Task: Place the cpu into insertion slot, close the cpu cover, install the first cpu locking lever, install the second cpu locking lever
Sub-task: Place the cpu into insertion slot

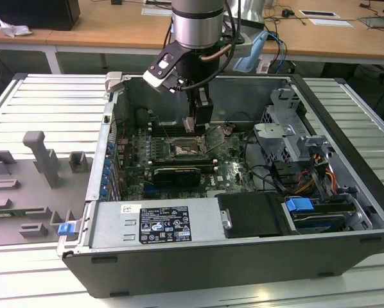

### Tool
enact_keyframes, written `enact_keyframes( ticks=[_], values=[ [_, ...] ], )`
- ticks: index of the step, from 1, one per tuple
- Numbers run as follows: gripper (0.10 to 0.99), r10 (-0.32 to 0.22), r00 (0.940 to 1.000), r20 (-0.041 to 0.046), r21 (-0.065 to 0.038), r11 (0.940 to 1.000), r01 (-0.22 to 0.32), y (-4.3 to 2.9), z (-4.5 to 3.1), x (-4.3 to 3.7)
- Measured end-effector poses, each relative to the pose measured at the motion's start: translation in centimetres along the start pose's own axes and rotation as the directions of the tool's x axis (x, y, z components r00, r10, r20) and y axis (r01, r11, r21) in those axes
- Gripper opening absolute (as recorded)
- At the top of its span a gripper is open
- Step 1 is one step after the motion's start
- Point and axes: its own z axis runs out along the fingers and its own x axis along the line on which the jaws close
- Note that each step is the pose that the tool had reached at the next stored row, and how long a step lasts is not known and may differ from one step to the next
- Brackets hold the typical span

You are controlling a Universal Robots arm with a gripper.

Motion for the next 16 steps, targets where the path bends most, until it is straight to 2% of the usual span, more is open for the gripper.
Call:
enact_keyframes(
  ticks=[6, 10, 11, 13, 16],
  values=[
    [0.525, 0.006, 1.0, 0.0057, 0.0, 1.0, -0.006, -0.03, 0.89, -0.02],
    [0.525, 0.006, 1.0, 0.0062, 0.0, 1.0, -0.006, -0.08, 1.49, -0.03],
    [0.525, 0.009, 0.9999, 0.0075, 0.0, 1.0, -0.009, -0.11, 1.98, -0.03],
    [0.525, 0.059, 0.9982, 0.012, -0.001, 0.9982, -0.059, -0.17, 2.61, -0.04],
    [0.525, 0.066, 0.9978, 0.0125, -0.001, 0.9979, -0.065, -0.29, 3.39, 0.02]
  ],
)
